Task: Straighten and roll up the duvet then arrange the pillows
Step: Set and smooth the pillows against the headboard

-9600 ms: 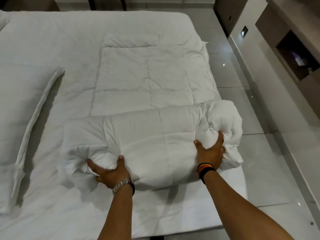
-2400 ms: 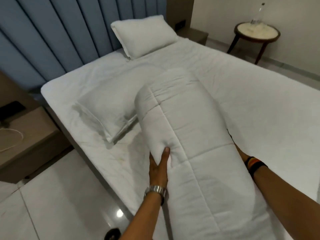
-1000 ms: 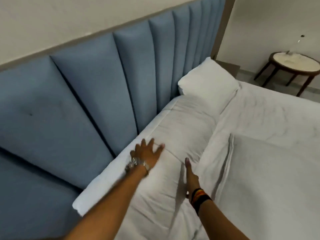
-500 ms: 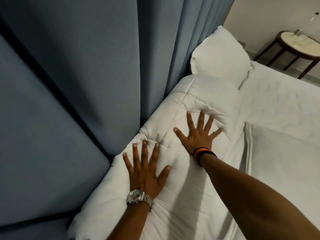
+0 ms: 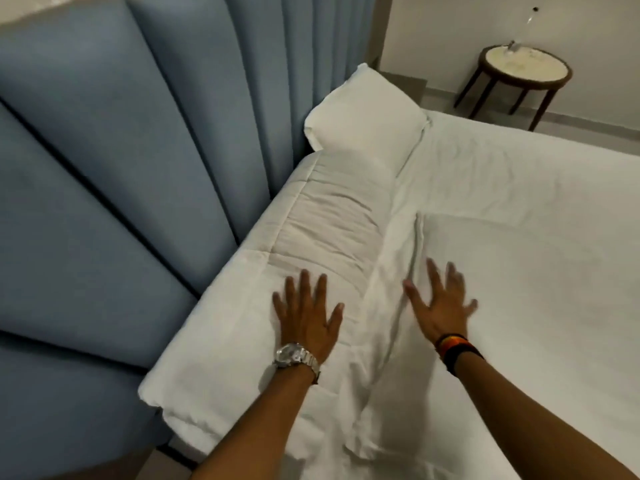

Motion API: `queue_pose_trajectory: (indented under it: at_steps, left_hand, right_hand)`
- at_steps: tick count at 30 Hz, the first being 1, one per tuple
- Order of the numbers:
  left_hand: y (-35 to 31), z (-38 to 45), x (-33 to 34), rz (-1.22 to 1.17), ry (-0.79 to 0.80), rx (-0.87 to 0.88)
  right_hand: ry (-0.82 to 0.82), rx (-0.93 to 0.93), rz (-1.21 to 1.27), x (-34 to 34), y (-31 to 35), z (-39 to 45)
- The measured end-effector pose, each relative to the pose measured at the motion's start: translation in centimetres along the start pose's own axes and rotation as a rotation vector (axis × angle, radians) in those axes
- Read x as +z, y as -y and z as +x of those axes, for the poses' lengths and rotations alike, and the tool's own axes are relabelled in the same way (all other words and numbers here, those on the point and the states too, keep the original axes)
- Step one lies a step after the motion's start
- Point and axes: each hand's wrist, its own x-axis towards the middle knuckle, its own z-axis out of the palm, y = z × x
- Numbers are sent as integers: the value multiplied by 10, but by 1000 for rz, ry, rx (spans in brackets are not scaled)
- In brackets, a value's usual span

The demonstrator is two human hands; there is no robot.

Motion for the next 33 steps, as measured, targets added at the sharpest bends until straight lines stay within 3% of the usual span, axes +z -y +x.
queue_pose_trajectory:
  at_steps: [4,8,13,18,20,23,29,33]
  left_hand:
    - [-81,-52,46,37,196,117]
    - [-142,-83,110,-138,381,30]
    - [-184,-72,165,-395,437,-152]
    - [-200,-44,168,-722,386,-398]
    - [-217,-45,155,-806,318,-399]
    - [-254,-44,114,-862,138,-331]
    - [-306,-11,-43,-795,-205,50]
    - [-263,-13,-156,-704,-419,190]
  right_hand:
    - [-40,322,-21,-63,-151,-54]
    - [-14,565,108,-96,-272,-91]
    - [102,586,477,-88,-344,-106]
    - [36,526,823,-66,-342,-89]
    - [-49,489,924,-66,-326,-87]
    - [-199,403,986,-87,-295,-84]
    - [-346,241,1090,-176,-196,-64]
    - [-349,109,1157,-190,-99,-69]
